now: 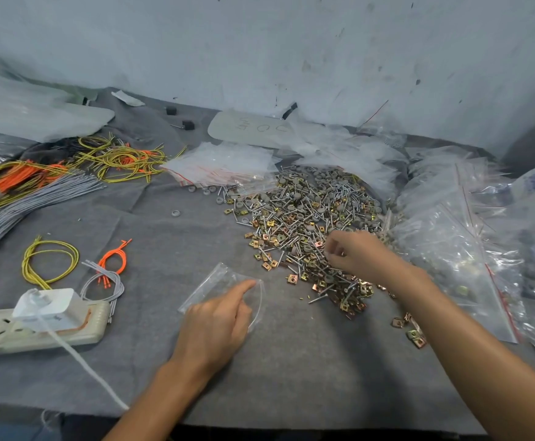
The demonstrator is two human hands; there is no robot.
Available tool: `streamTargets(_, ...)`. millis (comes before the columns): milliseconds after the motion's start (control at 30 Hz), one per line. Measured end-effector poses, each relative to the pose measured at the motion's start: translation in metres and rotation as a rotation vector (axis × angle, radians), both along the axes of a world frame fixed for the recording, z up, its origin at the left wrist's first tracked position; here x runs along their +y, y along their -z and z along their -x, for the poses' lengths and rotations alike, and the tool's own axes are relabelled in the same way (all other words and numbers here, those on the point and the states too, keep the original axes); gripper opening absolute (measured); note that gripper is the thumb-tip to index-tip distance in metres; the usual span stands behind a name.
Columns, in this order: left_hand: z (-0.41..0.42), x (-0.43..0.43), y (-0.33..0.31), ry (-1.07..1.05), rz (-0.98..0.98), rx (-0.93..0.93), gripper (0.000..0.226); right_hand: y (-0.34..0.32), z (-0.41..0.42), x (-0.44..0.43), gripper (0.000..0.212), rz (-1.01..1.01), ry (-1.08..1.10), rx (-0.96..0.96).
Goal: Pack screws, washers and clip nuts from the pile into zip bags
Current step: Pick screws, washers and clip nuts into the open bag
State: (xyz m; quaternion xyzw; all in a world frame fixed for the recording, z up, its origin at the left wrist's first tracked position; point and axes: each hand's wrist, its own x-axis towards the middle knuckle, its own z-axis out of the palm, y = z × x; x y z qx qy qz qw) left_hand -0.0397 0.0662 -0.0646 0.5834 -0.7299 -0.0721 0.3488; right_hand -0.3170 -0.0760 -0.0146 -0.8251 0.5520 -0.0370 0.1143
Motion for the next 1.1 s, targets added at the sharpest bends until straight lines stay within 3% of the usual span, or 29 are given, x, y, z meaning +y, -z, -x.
streamTargets(167, 0.0, -0.001, 0.001, -0.013, 0.001, -0.006, 0.047, -0.016, 0.004, 0.011, 0.002, 0.025, 0.151, -0.167)
streamTargets(233, 0.001, -0.001, 0.002, -0.016, 0.006, -0.006, 0.047, -0.021, 0.0, 0.024, 0.005, 0.01, 0.194, -0.336)
streamTargets(433, 0.001, -0.001, 0.001, -0.02, 0.014, -0.016, 0.045, 0.0, -0.049, 0.093, 0.011, -0.279, 0.176, -0.943)
streamTargets(567, 0.0, -0.001, 0.001, -0.009, 0.006, -0.033, 0.046, 0.024, -0.09, 0.13, 0.01, -0.403, 0.193, -1.107)
streamTargets(667, -0.001, -0.001, 0.002, 0.001, 0.012, -0.037, 0.047, 0.032, -0.112, 0.132, 0.01, -0.318, 0.232, -1.064)
streamTargets(833, 0.0, -0.001, 0.001, -0.008, 0.031, 0.003, 0.048, 0.035, -0.124, 0.125, 0.015, 0.004, 0.196, -0.716)
streamTargets(1100, -0.001, -0.003, 0.004, -0.026, 0.045, 0.008, 0.047, 0.037, -0.12, 0.125, 0.01, 0.126, 0.137, -0.641)
